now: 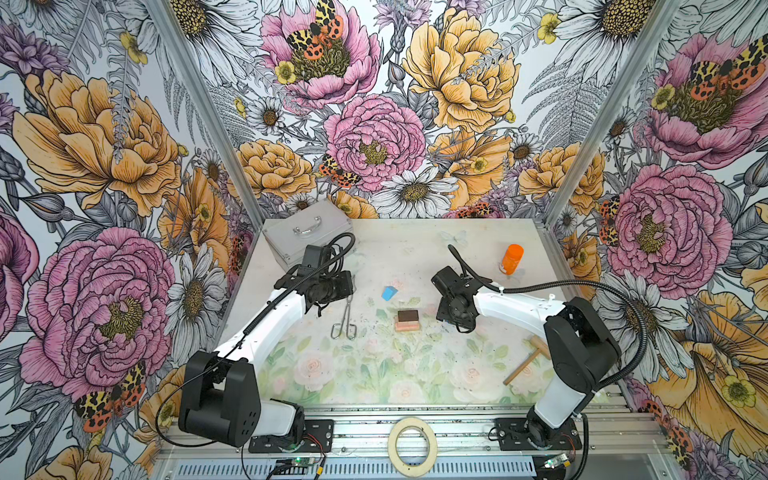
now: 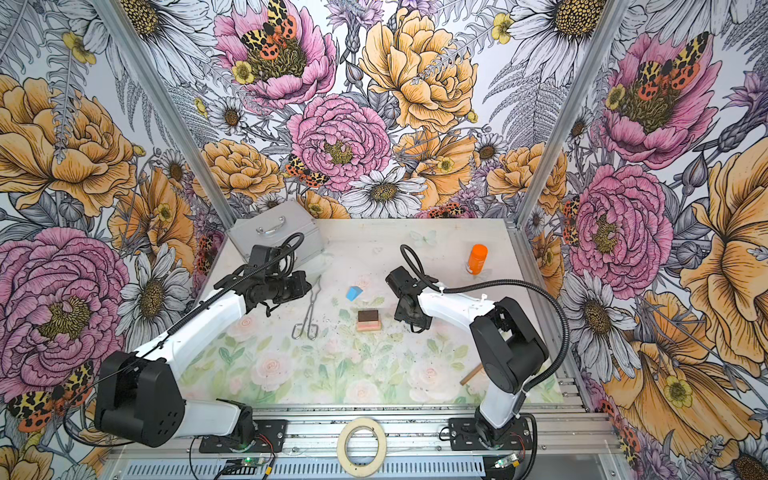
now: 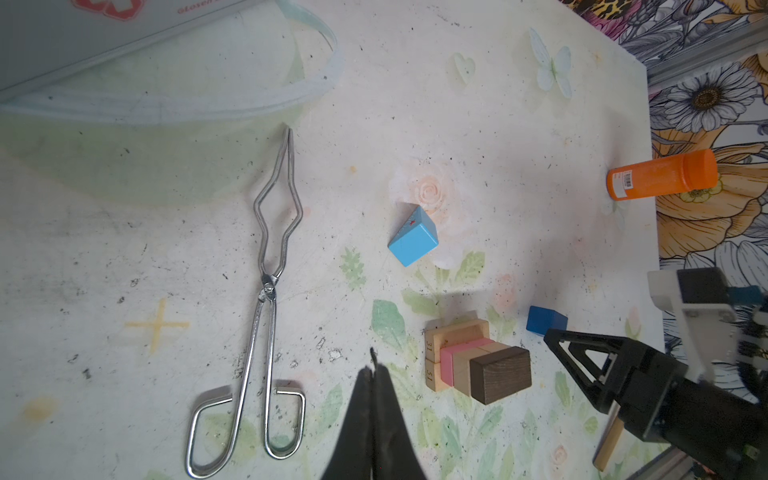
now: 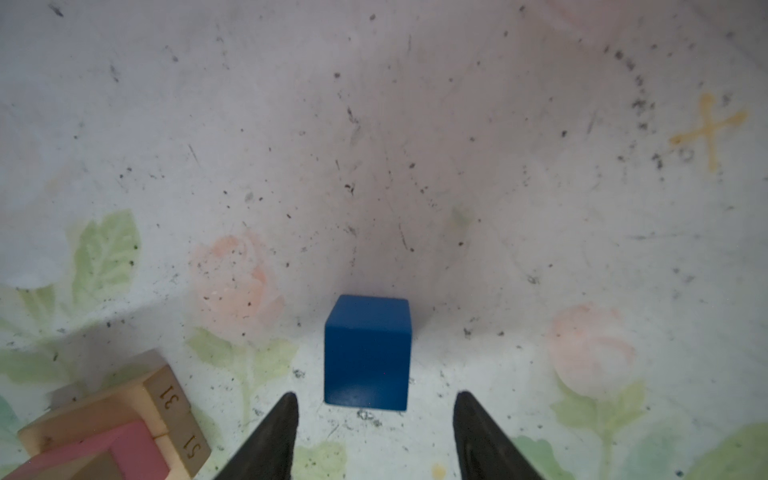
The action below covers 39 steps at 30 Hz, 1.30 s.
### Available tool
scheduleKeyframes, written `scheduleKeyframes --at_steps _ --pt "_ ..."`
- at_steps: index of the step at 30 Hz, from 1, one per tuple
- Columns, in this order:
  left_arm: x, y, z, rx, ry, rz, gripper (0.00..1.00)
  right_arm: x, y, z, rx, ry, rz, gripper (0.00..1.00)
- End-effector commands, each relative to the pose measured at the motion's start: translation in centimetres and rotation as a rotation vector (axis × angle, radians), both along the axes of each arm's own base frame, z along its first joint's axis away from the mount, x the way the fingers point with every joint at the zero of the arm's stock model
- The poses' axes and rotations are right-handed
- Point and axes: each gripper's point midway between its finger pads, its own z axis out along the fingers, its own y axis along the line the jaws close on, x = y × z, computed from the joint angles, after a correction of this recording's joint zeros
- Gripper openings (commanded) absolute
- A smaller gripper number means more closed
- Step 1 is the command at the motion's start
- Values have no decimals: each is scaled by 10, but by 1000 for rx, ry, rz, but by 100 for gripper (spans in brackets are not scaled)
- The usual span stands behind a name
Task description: Build the wood block tower
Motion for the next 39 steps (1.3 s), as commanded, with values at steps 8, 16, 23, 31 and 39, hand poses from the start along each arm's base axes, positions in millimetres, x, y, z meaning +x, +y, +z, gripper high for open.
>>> scheduleKeyframes --at_steps 8,16,23,31,39 --pt "8 1 11 -15 -43 -1 4 19 -6 3 -14 -21 -25 54" --pt "9 1 9 -15 -38 1 5 20 -4 -3 -2 5 -13 49" --pt "9 1 9 -15 -39 1 4 18 -3 -9 -4 25 -2 47" --pt "9 2 9 -13 -38 2 5 18 -3 -12 -9 33 4 39" --pt "9 2 9 -10 -39 2 5 17 -2 -16 -10 47 19 28"
